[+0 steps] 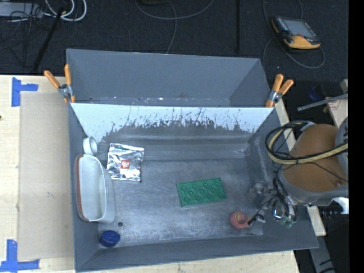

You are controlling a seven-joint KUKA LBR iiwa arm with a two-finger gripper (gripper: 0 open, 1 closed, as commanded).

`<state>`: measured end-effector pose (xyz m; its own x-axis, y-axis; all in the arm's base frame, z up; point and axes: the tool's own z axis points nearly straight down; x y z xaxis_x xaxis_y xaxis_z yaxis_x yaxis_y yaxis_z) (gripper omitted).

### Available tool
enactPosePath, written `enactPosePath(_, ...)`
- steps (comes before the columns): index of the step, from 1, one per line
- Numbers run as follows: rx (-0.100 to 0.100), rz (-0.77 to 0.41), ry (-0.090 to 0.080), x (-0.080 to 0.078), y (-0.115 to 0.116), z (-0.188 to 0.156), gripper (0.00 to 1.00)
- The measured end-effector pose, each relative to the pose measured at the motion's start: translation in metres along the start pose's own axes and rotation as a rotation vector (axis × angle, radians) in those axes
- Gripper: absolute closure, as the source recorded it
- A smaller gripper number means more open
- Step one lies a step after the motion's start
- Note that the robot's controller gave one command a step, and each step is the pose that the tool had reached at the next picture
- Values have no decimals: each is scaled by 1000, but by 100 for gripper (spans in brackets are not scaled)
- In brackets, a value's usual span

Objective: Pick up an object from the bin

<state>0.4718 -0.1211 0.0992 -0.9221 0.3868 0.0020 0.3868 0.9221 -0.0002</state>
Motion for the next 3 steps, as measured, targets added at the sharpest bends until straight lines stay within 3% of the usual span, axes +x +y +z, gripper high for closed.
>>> enactPosePath(1,-1,-126,-6,1,3,29,0)
enactPosePath(2,-2,-129,-8,0,4,29,0)
enactPosePath(3,-1,-133,-7,0,4,29,100)
